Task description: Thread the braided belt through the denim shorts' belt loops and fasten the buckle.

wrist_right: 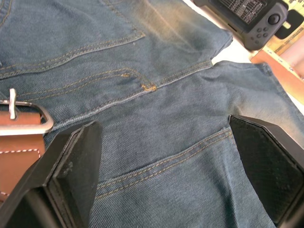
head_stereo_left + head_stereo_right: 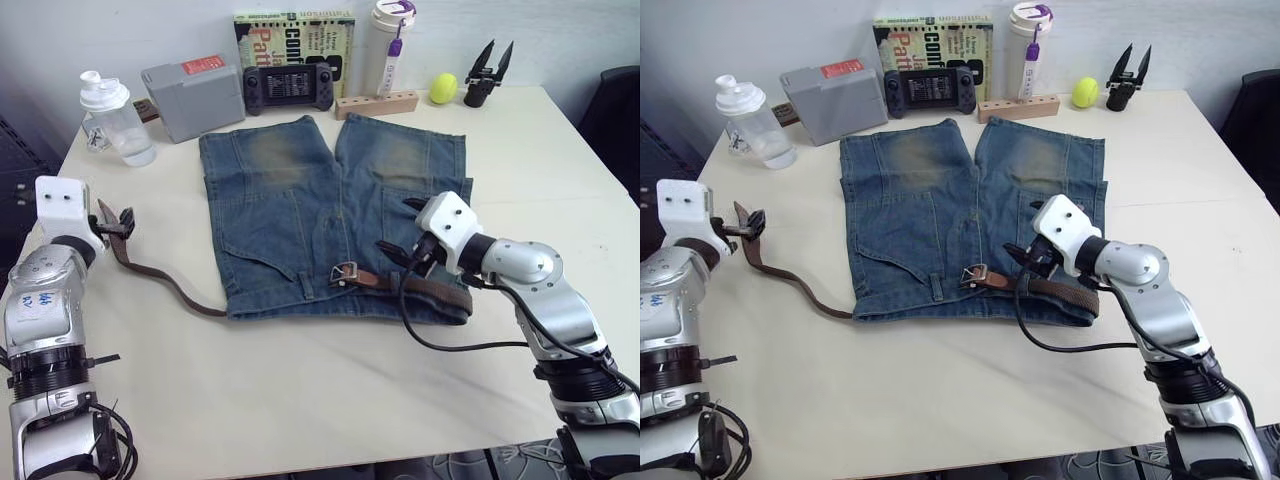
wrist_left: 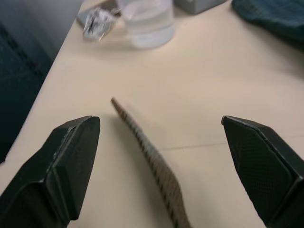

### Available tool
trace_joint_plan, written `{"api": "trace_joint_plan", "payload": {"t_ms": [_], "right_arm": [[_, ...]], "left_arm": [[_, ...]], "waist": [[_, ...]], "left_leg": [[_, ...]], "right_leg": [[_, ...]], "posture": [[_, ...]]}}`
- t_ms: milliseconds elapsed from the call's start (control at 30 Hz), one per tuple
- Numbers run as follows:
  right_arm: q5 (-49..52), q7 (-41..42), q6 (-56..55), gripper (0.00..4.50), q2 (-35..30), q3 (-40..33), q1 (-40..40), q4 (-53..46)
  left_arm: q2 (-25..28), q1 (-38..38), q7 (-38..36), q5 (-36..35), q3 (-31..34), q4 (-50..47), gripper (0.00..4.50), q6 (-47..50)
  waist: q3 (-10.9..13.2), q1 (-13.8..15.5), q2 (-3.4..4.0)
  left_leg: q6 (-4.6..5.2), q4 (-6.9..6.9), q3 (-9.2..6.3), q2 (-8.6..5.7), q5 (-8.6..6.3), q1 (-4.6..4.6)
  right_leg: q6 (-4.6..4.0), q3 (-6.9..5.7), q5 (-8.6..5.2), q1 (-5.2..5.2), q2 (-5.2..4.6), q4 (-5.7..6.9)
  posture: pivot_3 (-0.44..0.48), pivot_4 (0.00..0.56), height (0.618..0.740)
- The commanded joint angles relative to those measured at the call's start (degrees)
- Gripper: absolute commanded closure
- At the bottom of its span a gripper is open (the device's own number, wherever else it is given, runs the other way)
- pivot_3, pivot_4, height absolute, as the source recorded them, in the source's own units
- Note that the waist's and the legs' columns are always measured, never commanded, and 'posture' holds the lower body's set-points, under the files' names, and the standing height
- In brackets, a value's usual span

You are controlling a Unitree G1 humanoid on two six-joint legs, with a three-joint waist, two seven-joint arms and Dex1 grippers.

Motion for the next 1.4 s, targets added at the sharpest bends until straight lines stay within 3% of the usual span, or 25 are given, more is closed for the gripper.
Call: {"api": "trace_joint_plan", "payload": {"t_ms": [33,267,367,700,867,1000,1067,1233,1400], "right_arm": [[-0.24,-0.13,0.04,0.00,0.28,-0.79,0.30,-2.28],[-0.13,-0.10,1.09,0.00,0.53,-0.94,1.28,-3.91],[-0.19,-0.06,1.14,0.00,0.62,-1.02,1.36,-4.18],[-0.21,-0.05,0.85,0.00,1.21,-1.11,0.97,-3.88],[-0.32,-0.20,0.72,0.00,1.42,-1.19,0.74,-3.67],[-0.71,-0.79,0.49,0.00,1.52,-1.51,0.62,-3.71],[-0.99,-1.09,0.25,0.00,1.41,-1.76,0.52,-3.90],[-3.42,-1.65,-3.75,0.00,0.53,-1.44,-0.57,-3.39],[-11.26,-1.98,-16.00,0.00,-2.22,2.06,-3.07,-2.80]], "left_arm": [[-0.17,-0.34,0.55,-1.72,1.61,-0.59,0.02,1.90],[-3.75,1.31,1.24,-5.07,3.04,0.91,0.02,7.52],[-4.25,1.46,2.04,-6.07,3.85,1.30,0.66,8.83],[-4.05,2.13,2.21,-5.46,2.53,0.00,4.43,7.83],[-4.10,1.86,1.92,-4.51,1.06,-1.36,4.43,3.65],[-1.89,0.26,-2.22,-0.64,-4.60,-5.55,4.43,-10.96],[2.12,-1.04,-5.69,4.12,-9.82,-8.18,4.43,-20.24],[8.74,-4.03,-22.71,8.73,-21.78,-14.39,4.43,-39.26],[11.96,-1.17,-37.64,5.19,-30.76,-17.97,4.43,-45.32]], "waist": [[0.00,0.01,-0.01],[-0.01,-0.07,-0.02],[-0.02,-0.09,-0.03],[-0.03,0.10,-0.05],[-0.03,0.11,-0.05],[-0.03,0.09,-0.05],[-0.03,0.09,-0.06],[0.04,0.03,-0.18],[0.02,-0.05,-0.12]], "left_leg": [[0.00,0.01,0.00,0.00,0.00,-0.01],[0.00,0.02,0.00,0.00,0.00,0.00],[0.00,0.03,0.01,0.00,0.00,0.02],[0.00,0.06,0.00,-0.03,0.00,0.07],[0.00,0.06,0.01,-0.03,0.00,0.07],[-0.01,0.08,0.00,-0.02,0.00,0.05],[-0.01,0.08,0.00,-0.02,0.00,0.05],[-0.01,0.08,-0.01,-0.02,0.00,0.03],[-0.04,0.09,0.06,-0.03,-0.01,-0.04]], "right_leg": [[0.00,-0.01,0.00,0.00,0.00,0.00],[0.00,0.00,0.00,0.01,0.01,0.02],[0.00,0.01,0.00,0.01,0.01,0.03],[0.00,0.05,0.00,0.06,-0.01,0.05],[0.00,0.04,0.00,0.06,-0.01,0.06],[0.00,0.03,0.00,0.06,-0.01,0.06],[0.00,0.03,0.00,0.06,-0.01,0.06],[0.00,0.02,0.00,0.05,-0.01,0.06],[-0.02,0.05,0.00,-0.03,-0.02,0.04]], "posture": [[0.000,0.150,0.722],[0.000,0.150,0.722],[0.000,0.150,0.722],[0.000,0.150,0.722],[0.000,0.150,0.722],[0.000,0.150,0.722],[0.000,0.150,0.722],[0.000,0.150,0.722],[0.000,0.150,0.722]]}}
